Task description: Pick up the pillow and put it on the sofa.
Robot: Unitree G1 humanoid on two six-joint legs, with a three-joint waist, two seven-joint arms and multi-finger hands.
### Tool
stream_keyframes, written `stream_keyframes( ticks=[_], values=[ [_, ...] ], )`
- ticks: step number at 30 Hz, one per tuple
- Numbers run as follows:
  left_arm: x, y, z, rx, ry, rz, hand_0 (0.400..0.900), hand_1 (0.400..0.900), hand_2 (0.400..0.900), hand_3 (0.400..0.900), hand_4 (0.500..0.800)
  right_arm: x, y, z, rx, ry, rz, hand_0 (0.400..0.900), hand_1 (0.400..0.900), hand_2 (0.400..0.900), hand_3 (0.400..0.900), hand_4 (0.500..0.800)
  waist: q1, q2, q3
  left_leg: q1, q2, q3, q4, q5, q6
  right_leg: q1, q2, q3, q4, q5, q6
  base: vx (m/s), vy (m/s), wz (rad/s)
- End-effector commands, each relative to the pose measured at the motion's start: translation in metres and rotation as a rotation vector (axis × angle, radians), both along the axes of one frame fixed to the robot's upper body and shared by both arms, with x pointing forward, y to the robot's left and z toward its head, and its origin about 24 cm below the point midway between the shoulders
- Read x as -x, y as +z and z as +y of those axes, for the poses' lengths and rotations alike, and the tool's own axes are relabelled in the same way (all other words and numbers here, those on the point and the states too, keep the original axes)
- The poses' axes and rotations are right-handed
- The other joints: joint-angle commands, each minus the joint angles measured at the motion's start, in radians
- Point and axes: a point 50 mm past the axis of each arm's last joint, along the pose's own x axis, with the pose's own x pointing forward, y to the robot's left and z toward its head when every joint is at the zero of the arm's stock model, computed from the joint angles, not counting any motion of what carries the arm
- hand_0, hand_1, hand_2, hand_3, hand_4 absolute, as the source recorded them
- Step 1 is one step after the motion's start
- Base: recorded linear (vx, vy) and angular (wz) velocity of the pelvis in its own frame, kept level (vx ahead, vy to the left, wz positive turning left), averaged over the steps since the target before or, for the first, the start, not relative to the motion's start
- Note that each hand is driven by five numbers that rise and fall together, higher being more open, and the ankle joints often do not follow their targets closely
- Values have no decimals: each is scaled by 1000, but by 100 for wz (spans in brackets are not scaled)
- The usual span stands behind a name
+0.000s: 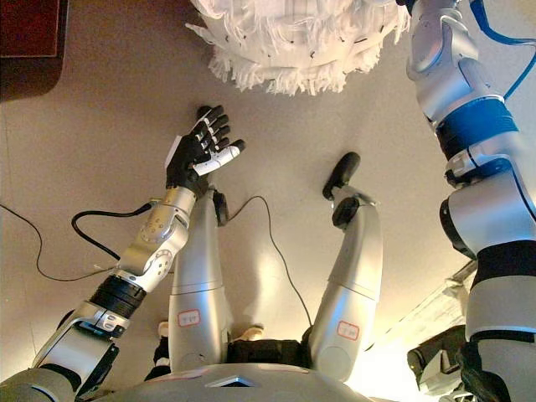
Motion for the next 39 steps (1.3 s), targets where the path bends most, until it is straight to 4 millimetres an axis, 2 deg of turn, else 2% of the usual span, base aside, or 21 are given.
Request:
stream_keyframes(
  ticks=[1, 7, 8, 12, 18, 23, 27, 29, 30, 32, 34, 39],
  values=[
    [6, 19, -2, 31, -24, -100, 900, 900, 900, 900, 800, 26, 76, 52, -11, 267, -271, 400, 400, 400, 400, 500, 26, -45, 0, 79, 28, -49, 132, -250, -20, 42, 21, 27, -79, 92, 70, -9, 11, -4],
    [3, 21, 4, 60, 39, -111, 900, 900, 900, 900, 800, 36, 76, 53, -35, 310, -335, 400, 400, 400, 400, 500, 18, -49, 0, 102, 30, -46, 121, -243, -20, 57, 29, 37, -89, 99, 71, -28, 20, -4],
    [2, 21, 4, 64, 52, -114, 900, 900, 900, 900, 800, 38, 75, 51, -41, 311, -350, 400, 400, 400, 400, 500, 16, -49, 0, 94, 22, -44, 107, -205, -15, 53, 28, 34, -107, 133, 59, -108, 48, -1],
    [0, 19, 8, 92, 107, -112, 900, 900, 900, 900, 800, 48, 66, 48, -59, 338, -408, 400, 400, 400, 400, 500, 10, -48, 0, 158, 25, -33, 61, -188, -14, 117, 31, 25, -150, 149, 64, -31, 30, -5],
    [1, 10, 19, 90, 213, -109, 900, 900, 900, 900, 800, 65, 25, 38, -39, 339, -470, 400, 400, 400, 400, 500, 3, -56, 0, 367, 28, -8, -34, -165, -7, 330, 48, 12, -265, 175, 67, 9, 14, -5],
    [9, -10, 30, 72, 278, -53, 900, 900, 900, 900, 800, 78, -17, 28, -6, 323, -450, 400, 400, 400, 400, 500, 13, -85, -16, 608, 50, 6, -116, -164, -4, 590, 64, -17, -391, 202, 72, 73, -7, -6],
    [23, -31, 48, 27, 323, 18, 900, 900, 900, 900, 800, 94, -44, 25, -16, 366, -407, 400, 400, 400, 400, 500, 26, -116, -92, 795, 82, 15, -201, -163, -4, 797, 72, -47, -505, 228, 88, 160, -10, -5],
    [30, -44, 55, 10, 334, 70, 900, 900, 900, 900, 800, 103, -56, 21, -25, 371, -386, 400, 400, 400, 400, 500, 32, -121, -141, 882, 86, 24, -248, -159, -1, 895, 71, -58, -571, 253, 99, 188, 48, -7],
    [34, -48, 59, 11, 350, 86, 900, 900, 900, 900, 800, 113, -50, 20, -16, 388, -427, 400, 400, 400, 400, 500, 29, -124, -168, 924, 94, 35, -267, -168, -4, 939, 71, -61, -596, 254, 106, 172, 77, -9],
    [42, -58, 65, 5, 364, 127, 900, 900, 900, 900, 800, 121, -59, 13, -39, 383, -411, 400, 400, 400, 400, 500, 28, -129, -227, 990, 92, 47, -308, -162, 0, 1004, 68, -67, -652, 274, 116, 167, 70, -15],
    [51, -66, 71, 9, 386, 164, 900, 900, 900, 900, 800, 130, -58, 6, -48, 374, -435, 400, 400, 400, 400, 500, 27, -133, -279, 1050, 91, 64, -349, -164, 2, 1060, 70, -74, -699, 286, 123, 170, 57, -16],
    [68, -80, 78, -1, 405, 222, 900, 900, 900, 900, 800, 141, -46, -9, -55, 335, -491, 400, 400, 400, 400, 500, 34, -137, -393, 1165, 87, 112, -459, -150, 2, 1148, 67, -88, -804, 347, 137, 111, 63, -13]
  ],
)
